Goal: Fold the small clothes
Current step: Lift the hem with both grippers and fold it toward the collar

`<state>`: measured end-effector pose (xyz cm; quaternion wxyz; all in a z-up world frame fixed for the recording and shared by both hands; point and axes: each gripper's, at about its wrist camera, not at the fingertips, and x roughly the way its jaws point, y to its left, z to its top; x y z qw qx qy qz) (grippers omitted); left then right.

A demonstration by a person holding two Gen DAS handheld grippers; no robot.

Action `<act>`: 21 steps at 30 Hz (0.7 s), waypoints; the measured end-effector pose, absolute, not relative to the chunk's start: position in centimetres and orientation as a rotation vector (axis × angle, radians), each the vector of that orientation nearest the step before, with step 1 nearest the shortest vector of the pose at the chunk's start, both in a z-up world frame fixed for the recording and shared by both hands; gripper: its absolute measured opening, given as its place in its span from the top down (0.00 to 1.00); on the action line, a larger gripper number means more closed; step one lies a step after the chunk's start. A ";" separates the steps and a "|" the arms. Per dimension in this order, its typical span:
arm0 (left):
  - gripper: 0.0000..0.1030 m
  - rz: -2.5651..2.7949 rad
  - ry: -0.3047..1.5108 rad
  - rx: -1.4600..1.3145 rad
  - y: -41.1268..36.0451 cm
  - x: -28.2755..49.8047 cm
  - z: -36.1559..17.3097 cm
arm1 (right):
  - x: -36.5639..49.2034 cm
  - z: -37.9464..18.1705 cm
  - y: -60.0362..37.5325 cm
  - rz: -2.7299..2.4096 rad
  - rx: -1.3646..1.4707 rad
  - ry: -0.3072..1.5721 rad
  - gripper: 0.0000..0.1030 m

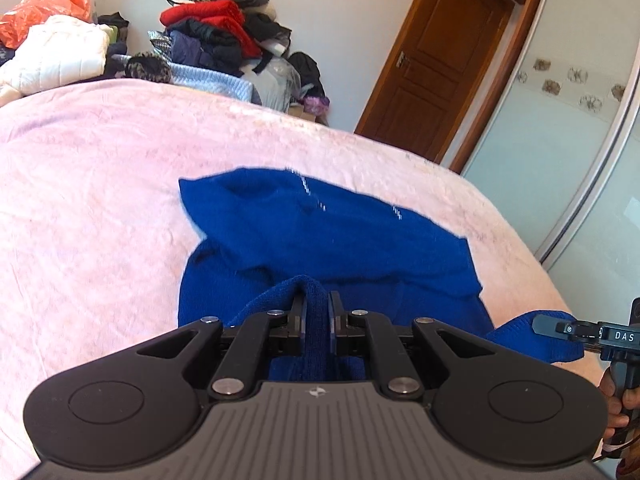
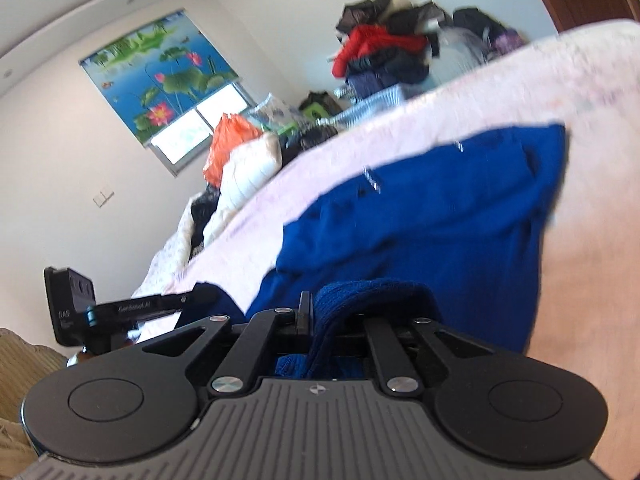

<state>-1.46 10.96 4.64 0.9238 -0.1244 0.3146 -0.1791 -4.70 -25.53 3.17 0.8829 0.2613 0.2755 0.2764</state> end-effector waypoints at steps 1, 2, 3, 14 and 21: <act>0.91 -0.361 0.638 -0.262 11.1 -1.3 4.9 | -4.4 3.4 -25.7 0.573 0.549 0.565 0.90; 0.91 -0.354 0.632 -0.268 11.2 -1.1 5.2 | -4.1 3.5 -25.8 0.568 0.552 0.559 0.90; 0.91 -0.346 0.626 -0.274 11.3 -0.9 5.4 | -3.9 3.7 -26.0 0.557 0.557 0.554 0.90; 0.91 -0.304 0.574 -0.334 11.7 3.1 7.5 | -0.3 4.2 -27.7 0.469 0.626 0.469 0.90; 0.91 -0.288 0.548 -0.354 11.2 7.0 8.4 | 3.5 3.9 -28.7 0.417 0.657 0.425 0.90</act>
